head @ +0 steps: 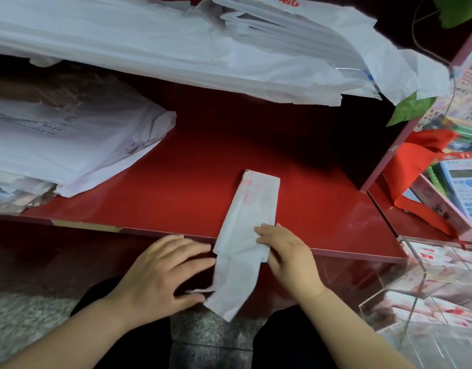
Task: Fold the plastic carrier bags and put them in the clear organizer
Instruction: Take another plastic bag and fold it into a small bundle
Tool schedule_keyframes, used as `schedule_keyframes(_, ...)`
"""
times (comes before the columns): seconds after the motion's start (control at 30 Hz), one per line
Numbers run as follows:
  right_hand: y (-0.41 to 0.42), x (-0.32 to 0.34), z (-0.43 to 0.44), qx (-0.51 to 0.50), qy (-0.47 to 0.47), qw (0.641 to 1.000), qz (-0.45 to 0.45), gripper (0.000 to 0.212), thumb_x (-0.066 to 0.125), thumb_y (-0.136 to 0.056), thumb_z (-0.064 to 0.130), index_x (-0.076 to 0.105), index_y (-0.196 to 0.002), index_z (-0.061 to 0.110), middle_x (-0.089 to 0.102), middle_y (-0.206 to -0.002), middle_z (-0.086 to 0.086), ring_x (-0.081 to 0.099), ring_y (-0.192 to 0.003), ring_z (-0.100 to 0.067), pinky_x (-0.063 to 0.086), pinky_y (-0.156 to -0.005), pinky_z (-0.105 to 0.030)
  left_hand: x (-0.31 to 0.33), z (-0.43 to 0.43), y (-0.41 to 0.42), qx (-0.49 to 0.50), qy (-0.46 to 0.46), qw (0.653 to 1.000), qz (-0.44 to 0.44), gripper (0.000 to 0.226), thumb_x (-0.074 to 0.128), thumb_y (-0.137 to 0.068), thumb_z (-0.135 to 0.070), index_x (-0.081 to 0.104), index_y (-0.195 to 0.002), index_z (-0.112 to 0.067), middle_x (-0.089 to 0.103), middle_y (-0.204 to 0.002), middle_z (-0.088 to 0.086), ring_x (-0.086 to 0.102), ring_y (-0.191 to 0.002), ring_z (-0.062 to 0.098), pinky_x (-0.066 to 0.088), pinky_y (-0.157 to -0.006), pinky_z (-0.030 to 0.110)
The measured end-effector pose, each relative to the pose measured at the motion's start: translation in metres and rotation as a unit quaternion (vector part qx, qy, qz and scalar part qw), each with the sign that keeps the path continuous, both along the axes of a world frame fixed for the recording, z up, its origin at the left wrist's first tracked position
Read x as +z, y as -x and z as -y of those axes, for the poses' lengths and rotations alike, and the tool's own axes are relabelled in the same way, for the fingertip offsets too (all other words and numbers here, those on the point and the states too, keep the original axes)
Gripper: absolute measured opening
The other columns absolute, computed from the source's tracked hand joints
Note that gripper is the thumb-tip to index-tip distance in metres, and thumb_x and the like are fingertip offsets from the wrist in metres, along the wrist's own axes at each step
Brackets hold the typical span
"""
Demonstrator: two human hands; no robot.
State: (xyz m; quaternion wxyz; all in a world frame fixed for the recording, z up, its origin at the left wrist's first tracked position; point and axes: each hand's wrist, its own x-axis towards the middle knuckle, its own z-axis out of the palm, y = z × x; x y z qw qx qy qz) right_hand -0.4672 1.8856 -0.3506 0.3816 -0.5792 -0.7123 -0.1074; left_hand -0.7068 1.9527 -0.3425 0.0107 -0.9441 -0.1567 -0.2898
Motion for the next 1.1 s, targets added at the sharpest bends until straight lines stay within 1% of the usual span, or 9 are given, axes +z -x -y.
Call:
schedule_keyframes(0.2,-0.013,0.004,0.014,0.023,0.069,0.992,-0.104,0.014,0.052,-0.075,0.011,0.064,-0.081,0.010,0.061,-0.105,0.010,0.050,-0.110,0.002,0.023,-0.105,-0.008,0.004,-0.020,-0.036,0.009,0.042,0.997,-0.059,0.056,0.046,-0.077,-0.042,0.043,-0.126,-0.017,0.052,-0.132,0.004,0.041,-0.120,0.015,0.011,-0.111,0.023)
schedule_keyframes(0.33,-0.020,0.002,0.015,0.018,0.125,0.981,-0.145,0.016,0.061,-0.073,0.000,0.070,-0.086,0.004,0.057,-0.105,0.022,0.042,-0.108,0.026,0.023,-0.101,-0.003,0.003,-0.028,-0.064,-0.032,0.052,0.998,-0.006,0.033,0.053,-0.074,-0.028,0.069,-0.101,-0.017,0.069,-0.106,0.003,0.048,-0.110,0.013,0.028,-0.102,0.026)
schedule_keyframes(0.53,-0.015,0.014,0.022,0.012,0.192,0.953,-0.235,0.018,0.060,-0.081,0.013,0.071,-0.096,0.015,0.057,-0.097,0.033,0.050,-0.100,0.019,0.027,-0.098,-0.004,0.006,-0.025,-0.075,-0.001,0.246,0.965,0.089,0.015,0.061,-0.069,-0.024,0.074,-0.073,-0.018,0.067,-0.096,-0.017,0.057,-0.094,0.006,0.030,-0.096,0.006)
schedule_keyframes(0.6,-0.011,0.021,0.020,-0.013,0.194,0.928,-0.319,0.014,0.063,-0.083,0.009,0.069,-0.077,0.020,0.063,-0.071,0.026,0.057,-0.074,0.004,0.041,-0.080,-0.012,0.009,-0.022,-0.081,0.069,0.330,0.932,0.129,0.015,0.068,-0.076,-0.013,0.065,-0.064,-0.021,0.067,-0.086,-0.020,0.056,-0.085,0.002,0.037,-0.089,0.013)
schedule_keyframes(0.67,-0.007,0.028,0.013,-0.073,0.166,0.913,-0.365,0.028,0.061,-0.085,0.005,0.057,-0.062,0.021,0.051,-0.053,0.012,0.042,-0.051,-0.002,0.033,-0.054,-0.013,0.015,-0.021,-0.089,0.134,0.398,0.895,0.153,0.027,0.066,-0.078,-0.008,0.048,-0.063,-0.023,0.062,-0.068,-0.011,0.054,-0.074,0.009,0.041,-0.071,0.029)
schedule_keyframes(0.8,-0.006,0.044,-0.012,-0.175,0.186,0.880,-0.400,0.024,0.055,-0.082,0.004,0.048,-0.067,0.021,0.045,-0.052,0.003,0.037,-0.046,-0.007,0.030,-0.048,-0.019,0.023,-0.024,-0.101,0.148,0.430,0.882,0.123,0.020,0.058,-0.083,-0.015,0.053,-0.074,-0.032,0.056,-0.067,-0.016,0.052,-0.075,0.020,0.036,-0.063,0.030)
schedule_keyframes(0.9,-0.009,0.050,-0.022,-0.206,0.216,0.877,-0.377,0.021,0.050,-0.082,0.004,0.043,-0.070,0.021,0.040,-0.051,0.006,0.035,-0.048,-0.009,0.026,-0.048,-0.022,0.028,-0.027,-0.107,0.151,0.404,0.902,0.021,0.037,0.051,-0.089,-0.017,0.056,-0.118,-0.040,0.058,-0.100,-0.019,0.048,-0.105,0.023,0.032,-0.097,0.028)
schedule_keyframes(0.97,-0.010,0.051,-0.023,-0.216,0.231,0.877,-0.361,0.019,0.052,-0.082,0.009,0.041,-0.073,0.020,0.040,-0.050,0.006,0.037,-0.049,-0.010,0.029,-0.049,-0.022,0.034,-0.030,-0.110,0.159,0.378,0.910,-0.059,0.058,0.046,-0.089,-0.014,0.032,-0.139,-0.040,0.052,-0.125,-0.010,0.040,-0.116,0.022,0.023,-0.095,0.020)
schedule_keyframes(1.1,-0.011,0.049,-0.023,-0.218,0.247,0.878,-0.346,0.021,0.056,-0.082,0.012,0.040,-0.075,0.024,0.050,-0.055,0.003,0.046,-0.055,-0.013,0.036,-0.056,-0.021,0.049,-0.037,-0.118,0.150,0.401,0.894,-0.130,0.074,0.044,-0.086,-0.018,0.007,-0.143,-0.047,0.051,-0.083,-0.009,0.035,-0.103,0.020,0.033,-0.086,0.026)
